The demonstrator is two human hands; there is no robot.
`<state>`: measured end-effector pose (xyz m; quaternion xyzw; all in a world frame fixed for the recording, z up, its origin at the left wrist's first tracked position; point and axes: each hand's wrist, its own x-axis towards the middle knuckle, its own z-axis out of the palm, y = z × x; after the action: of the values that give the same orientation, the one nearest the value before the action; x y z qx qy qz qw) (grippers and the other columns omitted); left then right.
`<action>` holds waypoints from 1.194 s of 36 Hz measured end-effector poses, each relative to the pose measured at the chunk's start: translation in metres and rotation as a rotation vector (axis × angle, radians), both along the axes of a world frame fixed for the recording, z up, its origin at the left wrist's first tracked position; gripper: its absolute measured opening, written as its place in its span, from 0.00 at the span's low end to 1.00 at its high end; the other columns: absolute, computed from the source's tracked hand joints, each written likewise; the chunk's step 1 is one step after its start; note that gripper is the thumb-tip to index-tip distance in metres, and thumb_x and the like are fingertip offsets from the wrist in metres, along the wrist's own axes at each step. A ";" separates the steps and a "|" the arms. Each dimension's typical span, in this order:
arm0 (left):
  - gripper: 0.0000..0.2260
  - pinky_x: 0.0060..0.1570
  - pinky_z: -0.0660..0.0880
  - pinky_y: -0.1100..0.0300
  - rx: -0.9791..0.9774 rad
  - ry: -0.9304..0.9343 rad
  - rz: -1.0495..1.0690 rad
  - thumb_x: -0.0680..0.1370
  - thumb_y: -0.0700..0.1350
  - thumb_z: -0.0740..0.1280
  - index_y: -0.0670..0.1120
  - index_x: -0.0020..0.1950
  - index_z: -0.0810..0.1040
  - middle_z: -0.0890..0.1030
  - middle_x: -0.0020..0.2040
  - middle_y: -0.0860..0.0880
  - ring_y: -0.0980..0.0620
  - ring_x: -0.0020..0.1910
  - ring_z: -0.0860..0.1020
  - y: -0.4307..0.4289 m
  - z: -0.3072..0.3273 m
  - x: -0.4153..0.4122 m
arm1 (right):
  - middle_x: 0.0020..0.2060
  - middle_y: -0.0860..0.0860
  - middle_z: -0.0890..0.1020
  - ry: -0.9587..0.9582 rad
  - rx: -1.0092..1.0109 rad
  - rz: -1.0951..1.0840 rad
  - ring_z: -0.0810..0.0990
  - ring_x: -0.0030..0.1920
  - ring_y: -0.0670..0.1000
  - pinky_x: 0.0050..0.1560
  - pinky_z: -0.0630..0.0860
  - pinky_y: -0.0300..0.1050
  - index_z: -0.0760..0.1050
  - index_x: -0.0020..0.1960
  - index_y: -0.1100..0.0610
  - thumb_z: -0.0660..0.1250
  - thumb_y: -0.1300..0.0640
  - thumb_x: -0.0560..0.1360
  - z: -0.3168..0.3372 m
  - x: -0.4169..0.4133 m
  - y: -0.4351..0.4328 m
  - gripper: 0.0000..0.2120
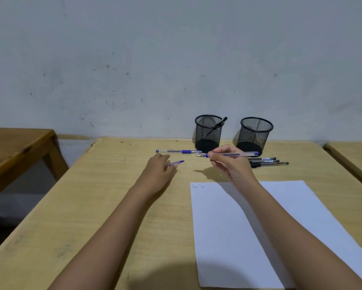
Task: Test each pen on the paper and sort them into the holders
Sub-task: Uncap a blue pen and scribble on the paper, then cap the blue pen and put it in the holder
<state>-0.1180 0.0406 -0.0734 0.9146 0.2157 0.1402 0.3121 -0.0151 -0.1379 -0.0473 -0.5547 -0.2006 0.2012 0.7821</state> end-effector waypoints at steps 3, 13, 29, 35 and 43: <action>0.11 0.51 0.66 0.61 0.063 0.005 0.026 0.78 0.47 0.62 0.41 0.53 0.77 0.74 0.53 0.44 0.46 0.55 0.71 0.004 -0.010 0.013 | 0.31 0.54 0.80 0.000 -0.007 -0.003 0.78 0.32 0.47 0.38 0.79 0.34 0.76 0.34 0.59 0.71 0.70 0.67 -0.001 0.003 -0.002 0.09; 0.06 0.44 0.71 0.70 -0.065 -0.255 0.000 0.75 0.40 0.68 0.42 0.51 0.81 0.80 0.46 0.49 0.54 0.45 0.77 -0.009 -0.003 0.015 | 0.32 0.56 0.80 0.009 -0.030 0.008 0.78 0.32 0.48 0.38 0.79 0.34 0.77 0.34 0.60 0.71 0.71 0.66 -0.005 0.004 -0.002 0.08; 0.06 0.41 0.74 0.67 -0.389 -0.421 -0.097 0.72 0.37 0.72 0.47 0.46 0.82 0.82 0.41 0.50 0.56 0.40 0.78 -0.027 0.021 0.003 | 0.28 0.52 0.80 0.068 0.038 -0.022 0.78 0.29 0.45 0.35 0.77 0.32 0.77 0.34 0.61 0.71 0.69 0.67 0.001 -0.003 -0.002 0.07; 0.08 0.40 0.72 0.71 -0.434 -0.401 -0.192 0.71 0.35 0.72 0.46 0.46 0.82 0.82 0.39 0.53 0.63 0.36 0.78 -0.033 0.027 0.000 | 0.28 0.52 0.80 0.087 0.043 0.023 0.78 0.28 0.45 0.34 0.77 0.32 0.76 0.34 0.62 0.70 0.71 0.68 0.002 -0.009 -0.003 0.07; 0.10 0.43 0.74 0.69 -0.500 -0.508 -0.258 0.70 0.33 0.71 0.47 0.43 0.83 0.84 0.37 0.57 0.61 0.39 0.81 -0.035 0.035 -0.005 | 0.27 0.52 0.81 0.130 0.090 0.117 0.78 0.27 0.45 0.33 0.77 0.32 0.75 0.37 0.65 0.68 0.72 0.69 0.011 -0.014 -0.002 0.05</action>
<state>-0.1226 0.0055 -0.0383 0.7659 0.0422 0.2650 0.5843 -0.0292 -0.1403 -0.0359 -0.4922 -0.1905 0.2729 0.8043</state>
